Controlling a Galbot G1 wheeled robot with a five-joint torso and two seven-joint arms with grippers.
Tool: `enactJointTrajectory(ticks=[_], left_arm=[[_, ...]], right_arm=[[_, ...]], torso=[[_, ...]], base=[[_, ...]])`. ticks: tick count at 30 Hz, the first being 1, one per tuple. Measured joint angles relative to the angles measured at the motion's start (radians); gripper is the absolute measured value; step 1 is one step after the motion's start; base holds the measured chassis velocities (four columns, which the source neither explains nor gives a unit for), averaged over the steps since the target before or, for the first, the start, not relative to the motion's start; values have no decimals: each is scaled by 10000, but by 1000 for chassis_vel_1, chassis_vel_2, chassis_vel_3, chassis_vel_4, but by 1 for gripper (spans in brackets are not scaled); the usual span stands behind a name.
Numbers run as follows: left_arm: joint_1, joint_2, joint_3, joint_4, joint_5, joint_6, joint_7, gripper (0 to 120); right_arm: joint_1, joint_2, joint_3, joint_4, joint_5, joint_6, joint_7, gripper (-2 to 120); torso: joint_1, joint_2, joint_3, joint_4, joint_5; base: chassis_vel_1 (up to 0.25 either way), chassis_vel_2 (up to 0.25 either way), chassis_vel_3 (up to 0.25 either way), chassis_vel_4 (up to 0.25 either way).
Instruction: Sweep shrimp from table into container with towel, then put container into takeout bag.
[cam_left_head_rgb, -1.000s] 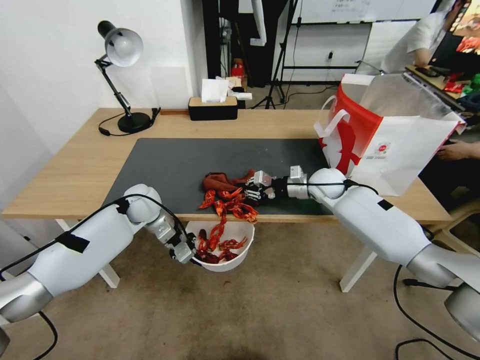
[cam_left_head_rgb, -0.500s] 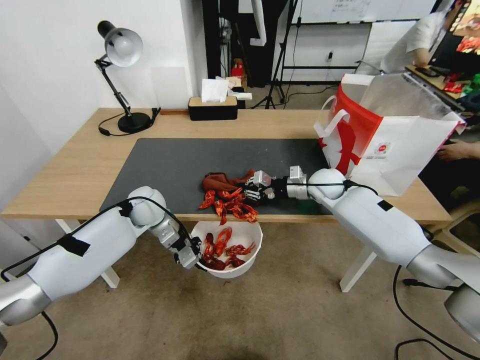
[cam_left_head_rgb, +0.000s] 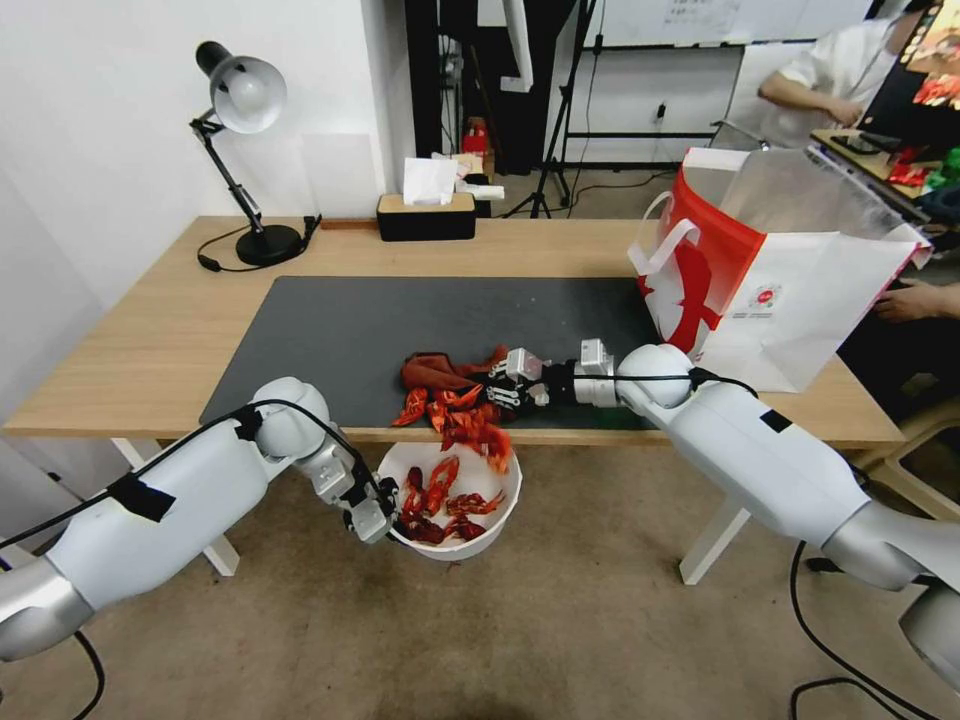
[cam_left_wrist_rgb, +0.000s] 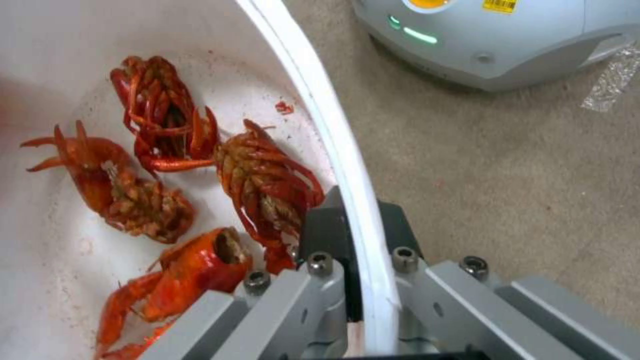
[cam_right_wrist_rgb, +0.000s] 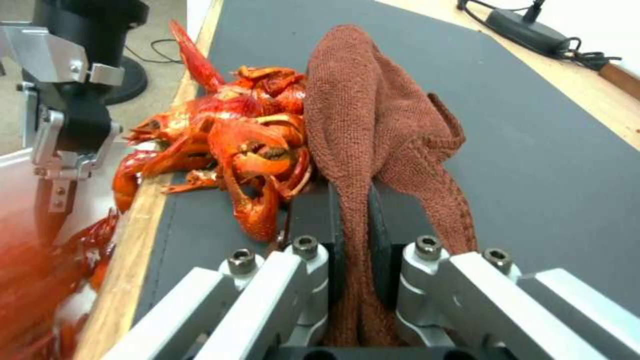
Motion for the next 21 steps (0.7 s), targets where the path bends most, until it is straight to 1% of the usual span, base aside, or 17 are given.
enactJointTrajectory(ticks=[13, 21], left_arm=[[-29, -20, -22, 174, -24, 0, 1, 0], [-39, 59, -83, 326, -29, -71, 12, 0]], right_arm=[[-272, -290, 201, 261, 29, -19, 23, 7], [-523, -467, 356, 475, 76, -14, 16, 7]], torso=[[0, 0, 0, -1, -1], [0, 0, -2, 1, 1]], base=[[0, 0, 0, 0], [0, 0, 0, 0]])
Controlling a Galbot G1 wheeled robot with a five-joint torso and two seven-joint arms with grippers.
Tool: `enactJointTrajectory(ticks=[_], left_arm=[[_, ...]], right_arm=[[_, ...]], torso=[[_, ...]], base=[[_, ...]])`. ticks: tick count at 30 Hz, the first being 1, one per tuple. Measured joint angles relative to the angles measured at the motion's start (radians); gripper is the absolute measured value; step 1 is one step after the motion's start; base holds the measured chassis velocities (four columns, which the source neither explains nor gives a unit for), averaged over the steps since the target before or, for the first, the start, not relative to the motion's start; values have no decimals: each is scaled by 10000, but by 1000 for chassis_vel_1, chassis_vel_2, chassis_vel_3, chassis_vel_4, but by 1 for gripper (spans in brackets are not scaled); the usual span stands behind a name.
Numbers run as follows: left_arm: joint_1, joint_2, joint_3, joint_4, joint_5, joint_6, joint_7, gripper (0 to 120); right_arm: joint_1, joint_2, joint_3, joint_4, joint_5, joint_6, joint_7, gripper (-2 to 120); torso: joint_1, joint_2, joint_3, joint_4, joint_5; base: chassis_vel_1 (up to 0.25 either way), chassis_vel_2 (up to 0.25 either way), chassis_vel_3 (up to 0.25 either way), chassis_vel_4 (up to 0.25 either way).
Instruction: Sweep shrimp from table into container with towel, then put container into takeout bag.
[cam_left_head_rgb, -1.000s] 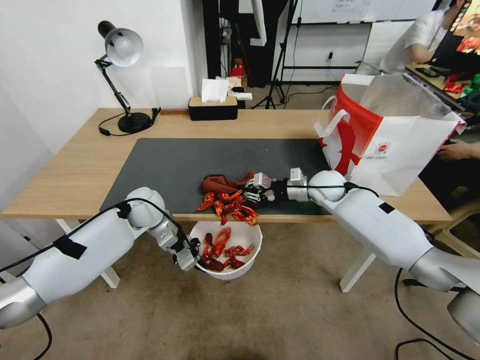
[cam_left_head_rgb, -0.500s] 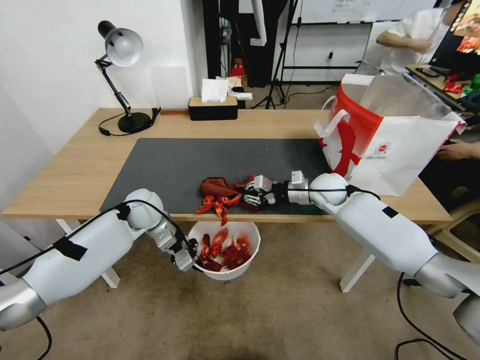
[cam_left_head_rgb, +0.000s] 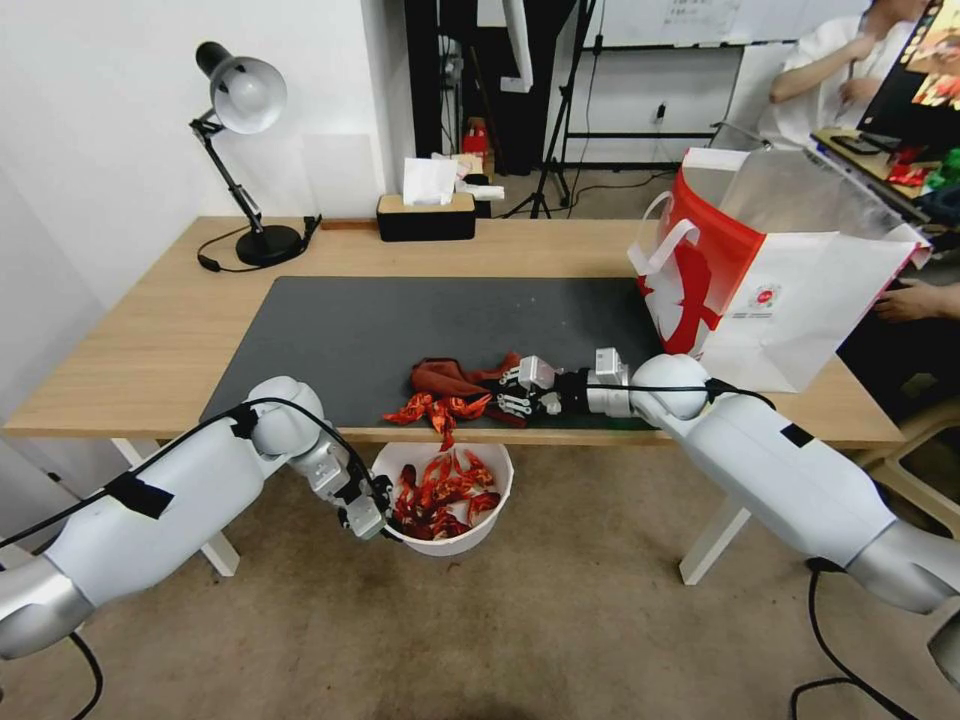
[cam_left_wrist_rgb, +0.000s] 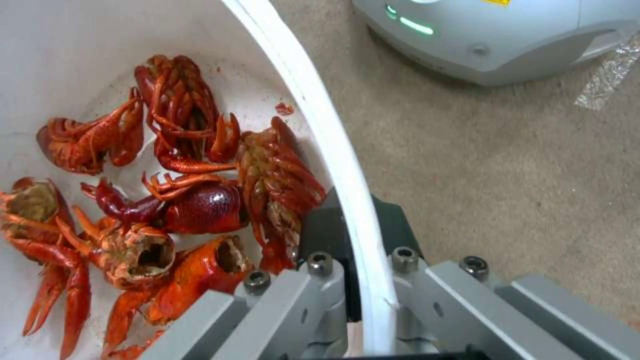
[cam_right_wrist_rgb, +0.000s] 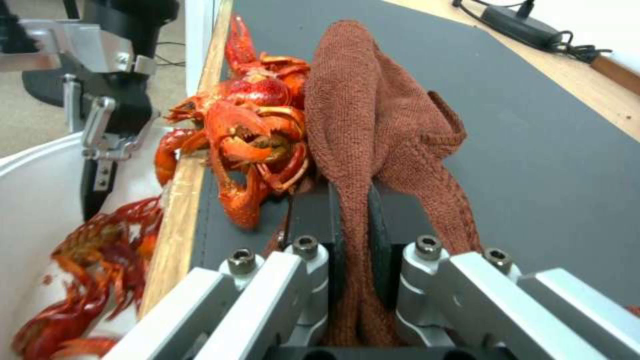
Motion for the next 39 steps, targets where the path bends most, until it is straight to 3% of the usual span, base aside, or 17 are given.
enactJointTrajectory(ticks=[39], left_arm=[[42, 286, -105, -184, -47, 23, 1, 0]], right_arm=[[-1180, -1101, 29, 2077, 207, -168, -95, 7]], torso=[[0, -2, 2, -1, -1]], base=[[0, 0, 0, 0]])
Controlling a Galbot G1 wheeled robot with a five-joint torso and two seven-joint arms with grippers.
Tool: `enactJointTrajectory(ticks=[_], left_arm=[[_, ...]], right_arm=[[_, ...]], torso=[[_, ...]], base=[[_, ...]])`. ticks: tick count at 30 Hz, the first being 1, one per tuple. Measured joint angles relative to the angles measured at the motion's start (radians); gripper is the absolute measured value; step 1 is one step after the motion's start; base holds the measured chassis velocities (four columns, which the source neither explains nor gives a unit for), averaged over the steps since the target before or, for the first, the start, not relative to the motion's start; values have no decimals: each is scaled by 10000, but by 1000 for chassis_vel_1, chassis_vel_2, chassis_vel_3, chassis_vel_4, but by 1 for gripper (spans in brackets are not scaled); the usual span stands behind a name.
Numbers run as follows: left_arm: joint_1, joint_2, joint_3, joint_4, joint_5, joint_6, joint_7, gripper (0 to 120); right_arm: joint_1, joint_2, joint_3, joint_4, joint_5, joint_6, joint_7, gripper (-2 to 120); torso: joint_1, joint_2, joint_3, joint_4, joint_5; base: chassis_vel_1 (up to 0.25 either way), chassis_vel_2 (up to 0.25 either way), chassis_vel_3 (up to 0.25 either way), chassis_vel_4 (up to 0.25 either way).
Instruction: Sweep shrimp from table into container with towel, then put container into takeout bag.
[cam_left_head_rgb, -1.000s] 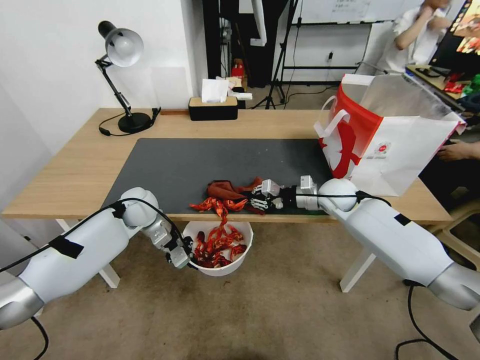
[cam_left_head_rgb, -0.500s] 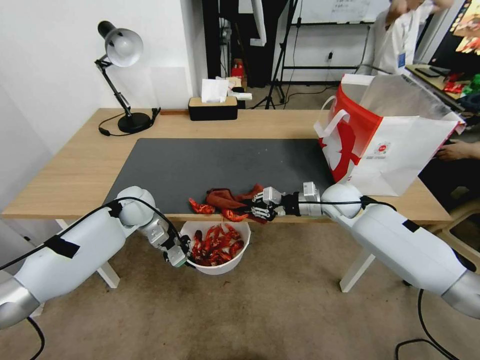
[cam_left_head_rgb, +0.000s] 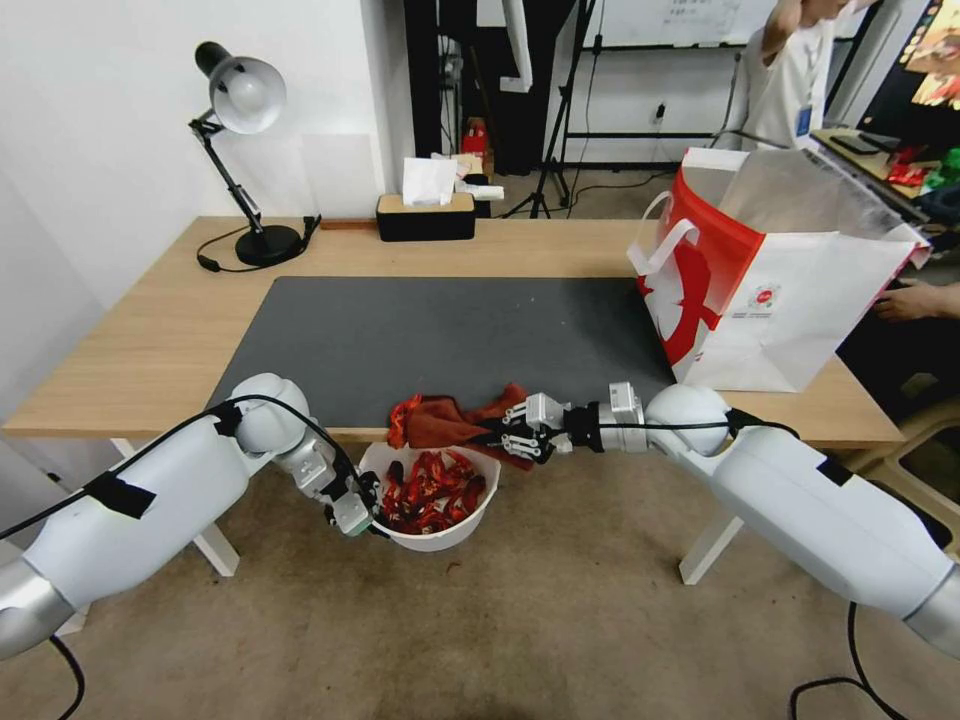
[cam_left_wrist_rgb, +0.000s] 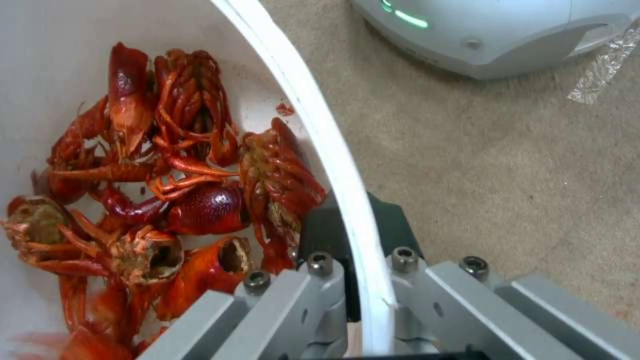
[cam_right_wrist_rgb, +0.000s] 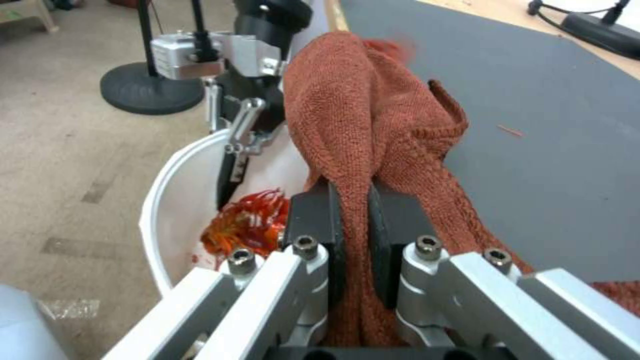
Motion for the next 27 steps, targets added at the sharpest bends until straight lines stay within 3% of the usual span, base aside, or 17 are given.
enactJointTrajectory(ticks=[21, 27], left_arm=[[62, 142, -117, -28, 11, 1, 0, 0], [94, 169, -158, -31, 11, -10, -1, 0]], right_arm=[[-413, -244, 44, 722, -32, -252, -202, 7], [-383, -267, 210, 882, 536, -398, -102, 7]], torso=[[0, 0, 0, 0, 0], [0, -1, -1, -1, 1]], base=[[0, 0, 0, 0], [0, 0, 0, 0]])
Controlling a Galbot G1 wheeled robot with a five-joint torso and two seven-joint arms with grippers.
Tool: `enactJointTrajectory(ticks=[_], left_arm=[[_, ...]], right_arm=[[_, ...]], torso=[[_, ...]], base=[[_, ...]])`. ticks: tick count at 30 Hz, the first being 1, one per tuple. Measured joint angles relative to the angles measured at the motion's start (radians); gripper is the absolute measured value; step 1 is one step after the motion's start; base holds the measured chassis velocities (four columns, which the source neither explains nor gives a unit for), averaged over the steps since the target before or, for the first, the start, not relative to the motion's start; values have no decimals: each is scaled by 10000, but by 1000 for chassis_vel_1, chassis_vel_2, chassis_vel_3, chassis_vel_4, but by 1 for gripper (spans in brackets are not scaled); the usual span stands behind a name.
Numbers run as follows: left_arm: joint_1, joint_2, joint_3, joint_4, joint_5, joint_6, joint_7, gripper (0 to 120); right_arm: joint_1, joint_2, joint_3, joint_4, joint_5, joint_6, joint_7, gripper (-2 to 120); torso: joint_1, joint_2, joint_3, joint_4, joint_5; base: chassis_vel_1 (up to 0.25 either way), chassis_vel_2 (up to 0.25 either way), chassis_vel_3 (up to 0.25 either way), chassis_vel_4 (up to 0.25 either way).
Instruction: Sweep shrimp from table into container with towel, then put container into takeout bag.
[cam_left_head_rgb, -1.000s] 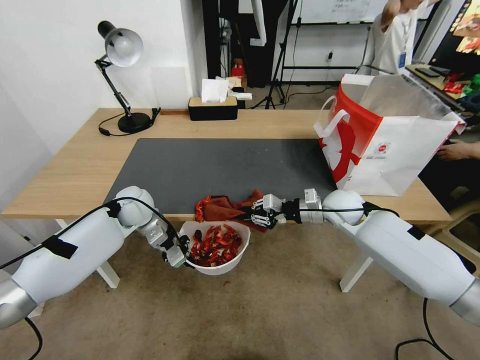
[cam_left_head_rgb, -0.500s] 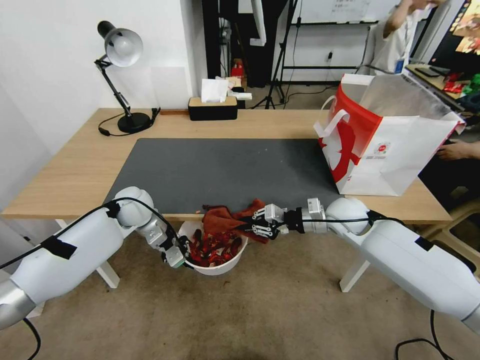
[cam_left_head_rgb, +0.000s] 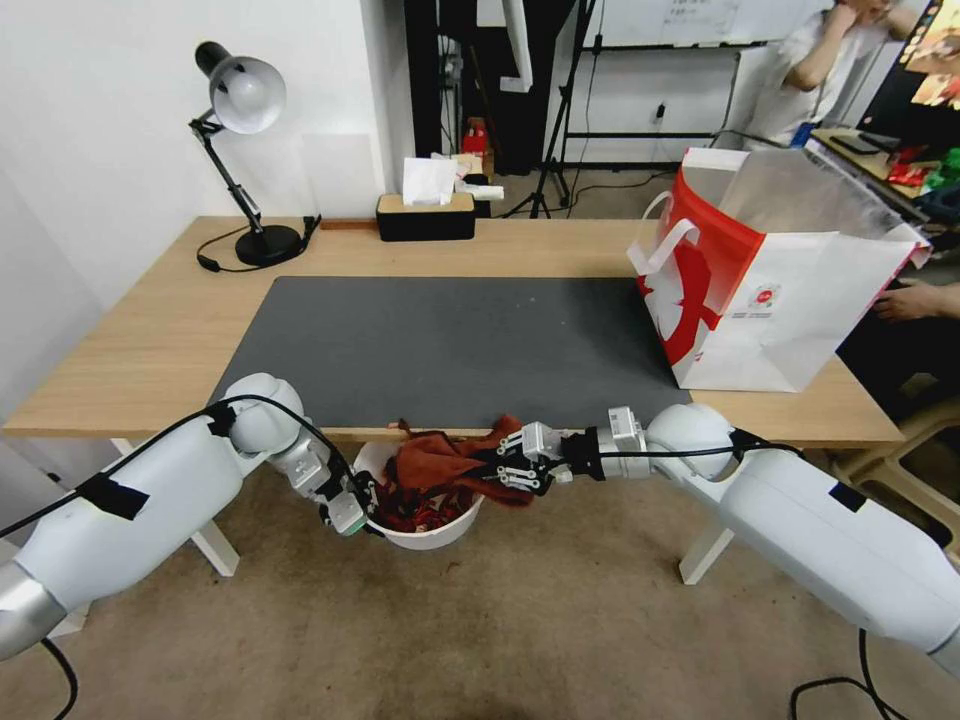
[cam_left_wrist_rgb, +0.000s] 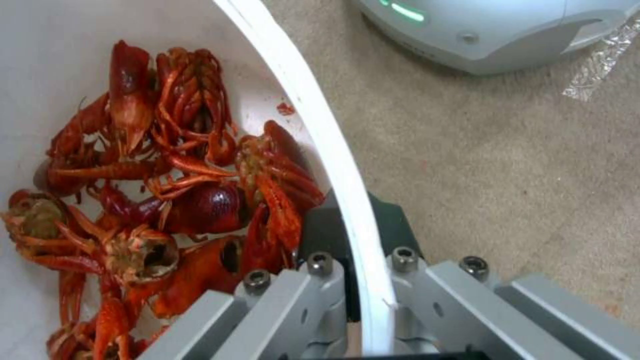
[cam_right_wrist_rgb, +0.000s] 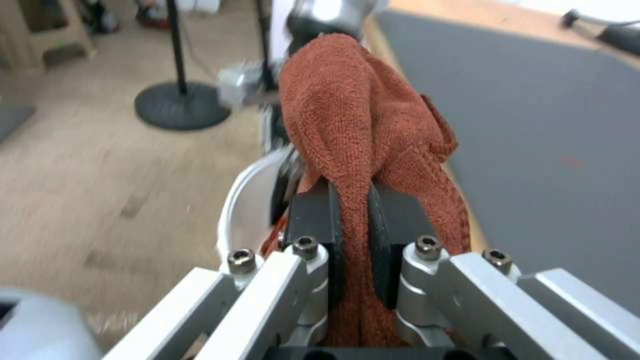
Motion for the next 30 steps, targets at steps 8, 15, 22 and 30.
enactJointTrajectory(ticks=[8, 15, 22, 30], left_arm=[[150, 1, -118, 8, 6, -48, 0, 0], [237, 74, -221, -1, 9, -85, 0, 0], [399, 154, -439, 41, 21, -187, 4, 0], [569, 255, -713, 27, 23, -288, 16, 0]], right_arm=[[1234, 455, 266, -827, 1217, -200, 1305, 7], [2339, 1657, -142, -2720, 1042, -165, 2561, 7], [3082, 3252, -893, -4664, -69, -463, 2962, 7], [3314, 3993, -1298, -5976, -264, -362, 1753, 7]], torso=[[0, 2, 0, 1, -3], [2, 2, 1, 0, 1], [1, 2, 0, 9, -4], [0, 2, -2, -2, -2]], base=[[0, 0, 0, 0], [0, 0, 0, 0], [0, 0, 0, 0], [0, 0, 0, 0]])
